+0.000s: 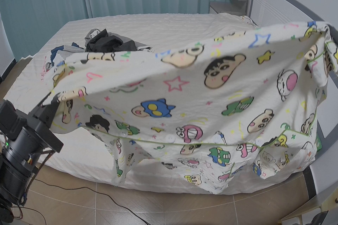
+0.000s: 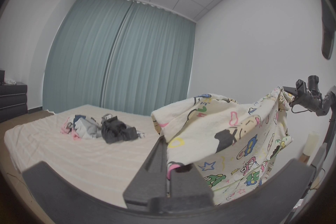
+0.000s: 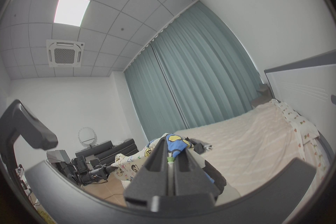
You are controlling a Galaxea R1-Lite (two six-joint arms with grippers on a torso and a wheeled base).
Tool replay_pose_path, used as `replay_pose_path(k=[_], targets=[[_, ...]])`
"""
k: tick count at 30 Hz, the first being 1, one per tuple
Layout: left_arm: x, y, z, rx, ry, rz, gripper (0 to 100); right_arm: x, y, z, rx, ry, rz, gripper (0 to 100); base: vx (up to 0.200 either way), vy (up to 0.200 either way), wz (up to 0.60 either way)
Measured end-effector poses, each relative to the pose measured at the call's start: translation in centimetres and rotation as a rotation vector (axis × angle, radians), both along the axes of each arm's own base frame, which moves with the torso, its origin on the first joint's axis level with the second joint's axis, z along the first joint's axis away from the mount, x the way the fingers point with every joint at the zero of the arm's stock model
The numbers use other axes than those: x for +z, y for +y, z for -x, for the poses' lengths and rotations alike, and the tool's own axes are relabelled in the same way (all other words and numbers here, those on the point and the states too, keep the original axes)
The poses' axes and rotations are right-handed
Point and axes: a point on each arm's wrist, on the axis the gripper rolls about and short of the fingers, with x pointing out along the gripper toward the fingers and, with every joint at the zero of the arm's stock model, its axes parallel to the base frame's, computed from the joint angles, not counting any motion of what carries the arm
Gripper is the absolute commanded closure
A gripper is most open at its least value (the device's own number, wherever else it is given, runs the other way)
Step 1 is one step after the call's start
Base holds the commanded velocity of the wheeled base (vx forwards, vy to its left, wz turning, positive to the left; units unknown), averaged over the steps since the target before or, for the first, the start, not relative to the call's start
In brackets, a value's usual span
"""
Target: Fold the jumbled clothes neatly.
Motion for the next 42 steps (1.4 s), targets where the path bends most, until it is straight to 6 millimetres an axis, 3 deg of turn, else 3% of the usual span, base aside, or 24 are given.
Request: replay_pose_path(k=[10, 18, 27, 42], targets=[[-3.8, -0.1, -0.1, -0.021, 0.167, -0.006, 100, -3.1, -0.3, -1.6, -0.034, 0.131, 0.037, 100, 0.0, 0.0, 0.0], [-5.6, -0.4, -0.5, -0.019, 0.258, -0.014, 100, -4.5, -0.8, -3.2, -0.054, 0.206, 0.048, 100, 0.0, 0.0, 0.0], [-5.7, -1.5, -2.1, -0.01, 0.283, -0.018, 100, -5.6, -1.2, -5.5, -0.118, 0.275, 0.068, 100, 0.2, 0.0, 0.0], [-6.0, -2.9, -5.2, 0.033, 0.313, -0.029, 100, -5.6, -1.7, -8.8, -0.181, 0.315, 0.076, 100, 0.2, 0.0, 0.0]])
